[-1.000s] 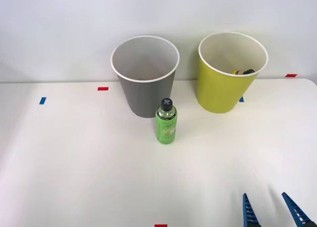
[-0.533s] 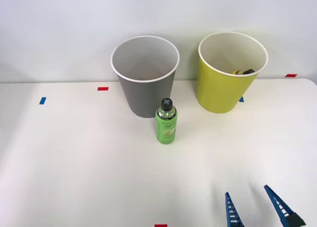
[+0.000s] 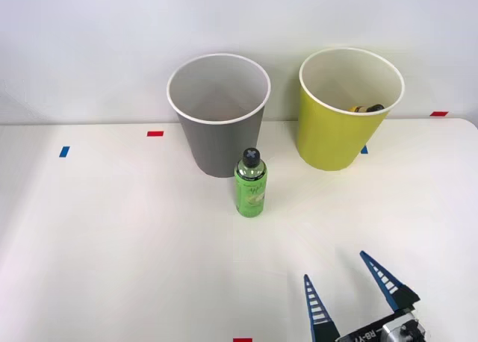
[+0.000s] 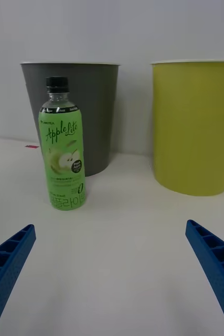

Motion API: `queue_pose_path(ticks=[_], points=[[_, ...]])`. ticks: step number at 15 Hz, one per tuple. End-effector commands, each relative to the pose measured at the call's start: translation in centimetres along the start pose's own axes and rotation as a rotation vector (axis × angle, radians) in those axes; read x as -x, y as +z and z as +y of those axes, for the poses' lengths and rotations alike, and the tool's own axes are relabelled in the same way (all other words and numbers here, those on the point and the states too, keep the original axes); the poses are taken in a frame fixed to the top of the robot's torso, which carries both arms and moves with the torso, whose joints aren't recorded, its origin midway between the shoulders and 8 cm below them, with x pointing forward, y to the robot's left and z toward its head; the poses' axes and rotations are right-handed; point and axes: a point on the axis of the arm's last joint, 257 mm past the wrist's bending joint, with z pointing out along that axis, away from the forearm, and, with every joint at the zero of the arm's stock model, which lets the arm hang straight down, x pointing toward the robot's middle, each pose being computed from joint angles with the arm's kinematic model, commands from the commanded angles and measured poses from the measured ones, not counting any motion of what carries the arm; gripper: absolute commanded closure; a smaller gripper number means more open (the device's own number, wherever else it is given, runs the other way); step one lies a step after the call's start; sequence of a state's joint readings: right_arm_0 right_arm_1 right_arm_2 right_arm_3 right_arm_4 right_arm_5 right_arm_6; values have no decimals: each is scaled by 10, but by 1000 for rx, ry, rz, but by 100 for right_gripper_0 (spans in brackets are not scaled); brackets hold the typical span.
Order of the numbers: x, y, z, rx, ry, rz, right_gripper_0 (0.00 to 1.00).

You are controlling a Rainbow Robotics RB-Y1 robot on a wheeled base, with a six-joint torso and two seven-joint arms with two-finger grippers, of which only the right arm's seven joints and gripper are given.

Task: Put cans in the gray bin, plastic bottles in the light green bin

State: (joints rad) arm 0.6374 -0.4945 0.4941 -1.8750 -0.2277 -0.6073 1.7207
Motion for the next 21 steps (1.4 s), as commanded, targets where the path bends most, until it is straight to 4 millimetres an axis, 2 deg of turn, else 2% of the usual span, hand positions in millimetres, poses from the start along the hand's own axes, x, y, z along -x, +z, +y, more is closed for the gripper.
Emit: queue_pose_path(ticks=[1, 4, 9, 13, 18, 21], points=[[11, 21, 21, 89, 35, -39, 0], [21, 44, 30, 129, 102, -75, 0], [12, 90, 30, 161, 45, -106, 0], [8, 126, 32, 184, 32, -56, 0], [19, 155, 49, 207, 49, -50, 0], [16, 168, 59, 219, 56, -34, 0]])
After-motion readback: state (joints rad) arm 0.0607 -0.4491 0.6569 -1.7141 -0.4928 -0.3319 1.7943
